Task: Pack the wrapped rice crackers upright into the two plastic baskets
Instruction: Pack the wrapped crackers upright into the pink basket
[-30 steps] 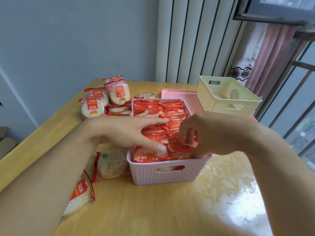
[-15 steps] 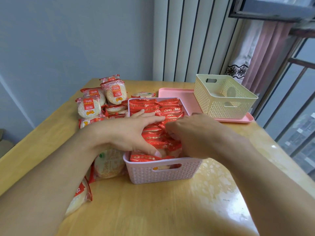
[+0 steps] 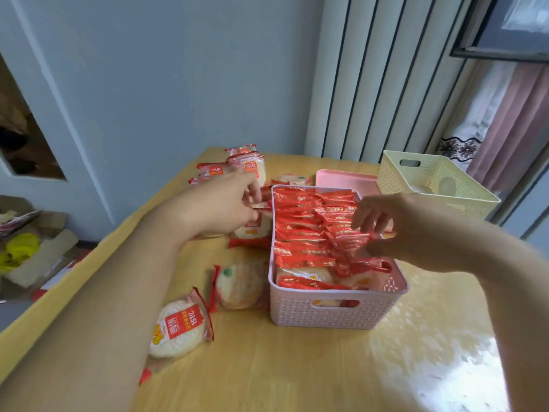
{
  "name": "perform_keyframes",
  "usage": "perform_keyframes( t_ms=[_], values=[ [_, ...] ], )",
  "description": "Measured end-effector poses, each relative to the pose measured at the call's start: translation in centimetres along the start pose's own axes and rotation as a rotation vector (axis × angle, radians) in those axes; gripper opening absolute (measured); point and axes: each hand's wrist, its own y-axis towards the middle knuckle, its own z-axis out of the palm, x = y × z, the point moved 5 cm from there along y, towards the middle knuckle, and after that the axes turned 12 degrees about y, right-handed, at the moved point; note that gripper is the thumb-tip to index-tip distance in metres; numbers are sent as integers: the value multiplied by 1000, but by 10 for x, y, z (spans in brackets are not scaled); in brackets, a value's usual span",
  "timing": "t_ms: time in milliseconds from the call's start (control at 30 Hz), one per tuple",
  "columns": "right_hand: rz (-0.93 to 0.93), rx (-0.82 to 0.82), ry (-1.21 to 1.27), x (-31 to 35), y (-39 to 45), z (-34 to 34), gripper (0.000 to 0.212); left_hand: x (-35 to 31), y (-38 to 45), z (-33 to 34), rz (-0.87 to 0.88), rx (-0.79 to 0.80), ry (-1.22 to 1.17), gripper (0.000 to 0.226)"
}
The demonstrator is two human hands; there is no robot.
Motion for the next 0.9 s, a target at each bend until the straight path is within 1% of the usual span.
perform_keyframes(
  t_ms=[33, 67, 100, 133, 167, 200, 233, 267, 333, 400, 433, 500, 533, 567, 600, 633, 667, 733, 800, 867, 900],
  values=[
    [-26, -79, 17, 2, 1, -5, 27, 9, -5, 8, -50, 113, 113, 25],
    [-48, -139, 24, 4, 2, -7, 24, 15, -12, 23, -86, 262, 197, 34],
    [-70, -181, 22, 7, 3, -10, 23, 17, -16, 34, -99, 395, 273, 52],
    [-84, -193, 21, 8, 5, -8, 22, 17, -20, 46, -102, 491, 312, 71],
    [-95, -189, 27, 10, 5, -8, 23, 15, -22, 54, -113, 549, 336, 85],
    [-97, -174, 28, 11, 6, -6, 24, 13, -22, 60, -109, 576, 352, 94],
    [-95, -160, 25, 12, 7, -5, 26, 12, -21, 64, -106, 587, 360, 98],
    [-93, -154, 16, 11, 6, -4, 27, 10, -21, 67, -111, 584, 360, 97],
    [-84, -170, 1, 9, 5, -3, 27, 12, -19, 67, -134, 574, 370, 88],
    [-68, -227, 7, 7, 4, -6, 25, 26, -16, 61, -201, 498, 362, 80],
    [-56, -274, 16, 6, 3, -9, 23, 33, -15, 55, -249, 413, 333, 80],
    [-30, -371, 28, 5, 0, -15, 19, 40, -13, 33, -358, 148, 238, 81],
    [-20, -401, 42, 5, 0, -16, 18, 37, -13, 20, -381, 13, 162, 80],
    [-15, -423, 75, 5, 1, -16, 18, 28, -13, 7, -365, -110, 61, 77],
    [-16, -438, 126, 5, 2, -16, 18, 15, -14, -2, -308, -210, -61, 71],
    [-21, -456, 183, 5, 3, -16, 17, -4, -16, -12, -214, -287, -185, 65],
    [-26, -476, 234, 4, 4, -17, 17, -26, -21, -19, -112, -342, -293, 59],
    [-38, -488, 360, 4, 4, -17, 26, -66, -31, -25, 78, -423, -442, 50],
    [-23, -390, 566, 6, 2, -15, 38, -91, -33, -20, 233, -492, -531, 42],
    [-6, -249, 746, 7, 0, -11, 41, -102, -30, -11, 338, -534, -577, 42],
    [-4, -207, 813, 7, -2, -12, 41, -104, -26, -8, 367, -546, -585, 45]
  ],
)
